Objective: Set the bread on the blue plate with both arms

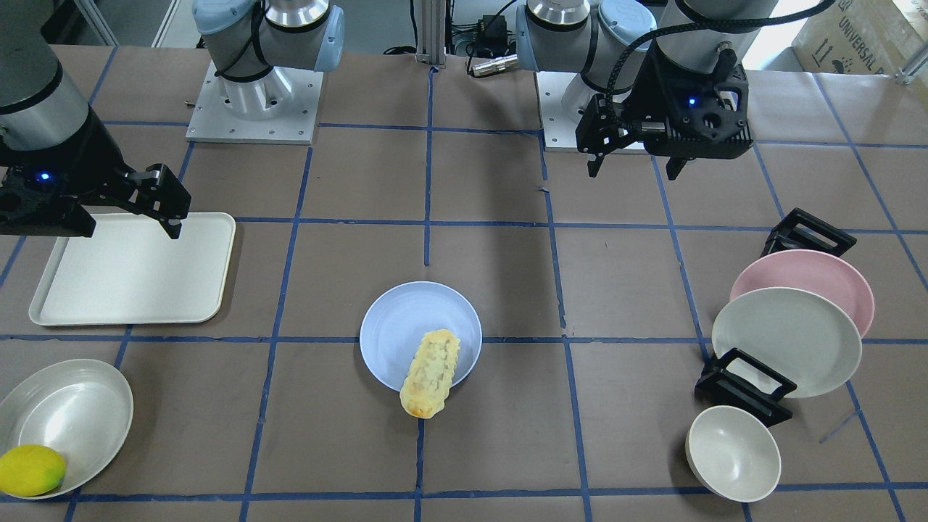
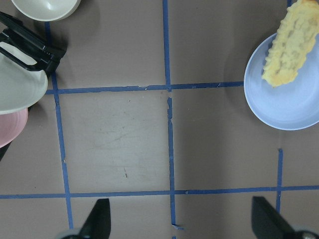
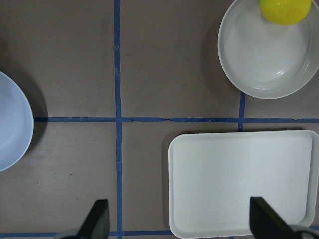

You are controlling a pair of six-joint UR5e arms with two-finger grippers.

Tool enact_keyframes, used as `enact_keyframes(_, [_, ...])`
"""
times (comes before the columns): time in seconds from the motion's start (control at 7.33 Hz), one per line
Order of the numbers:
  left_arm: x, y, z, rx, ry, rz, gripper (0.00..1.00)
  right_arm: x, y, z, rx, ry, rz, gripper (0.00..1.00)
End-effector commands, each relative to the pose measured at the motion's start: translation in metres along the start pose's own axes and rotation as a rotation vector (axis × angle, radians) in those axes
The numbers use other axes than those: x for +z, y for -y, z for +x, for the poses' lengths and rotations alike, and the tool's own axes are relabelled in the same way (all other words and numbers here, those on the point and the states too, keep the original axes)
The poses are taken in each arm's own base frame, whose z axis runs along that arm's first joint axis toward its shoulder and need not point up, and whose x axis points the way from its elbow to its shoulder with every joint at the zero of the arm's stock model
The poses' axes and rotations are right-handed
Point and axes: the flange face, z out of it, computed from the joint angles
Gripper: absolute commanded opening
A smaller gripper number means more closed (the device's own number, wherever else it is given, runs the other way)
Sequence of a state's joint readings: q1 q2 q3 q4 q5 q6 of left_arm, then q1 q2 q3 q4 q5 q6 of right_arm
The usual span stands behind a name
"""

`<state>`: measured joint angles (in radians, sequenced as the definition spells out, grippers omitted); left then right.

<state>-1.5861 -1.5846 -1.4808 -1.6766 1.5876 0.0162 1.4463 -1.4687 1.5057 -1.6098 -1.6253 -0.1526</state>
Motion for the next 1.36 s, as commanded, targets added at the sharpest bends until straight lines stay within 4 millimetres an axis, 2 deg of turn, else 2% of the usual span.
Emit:
enact_keyframes(0.0, [-0.002,-0.003,-0.001,0.004,0.005,0.005,0.99,0.003,0.0,0.001,-0.005,-0.001,-0.007,1.0])
enact_keyframes(0.55, [-0.002,-0.002,-0.001,0.004,0.005,0.005,0.99,0.004,-0.001,0.0,0.0,0.001,-0.008,1.0])
enact_keyframes(1.23, [-0.007,-0.002,0.0,-0.004,-0.004,0.016,1.0,0.014,-0.004,-0.002,0.005,0.005,-0.026,1.0])
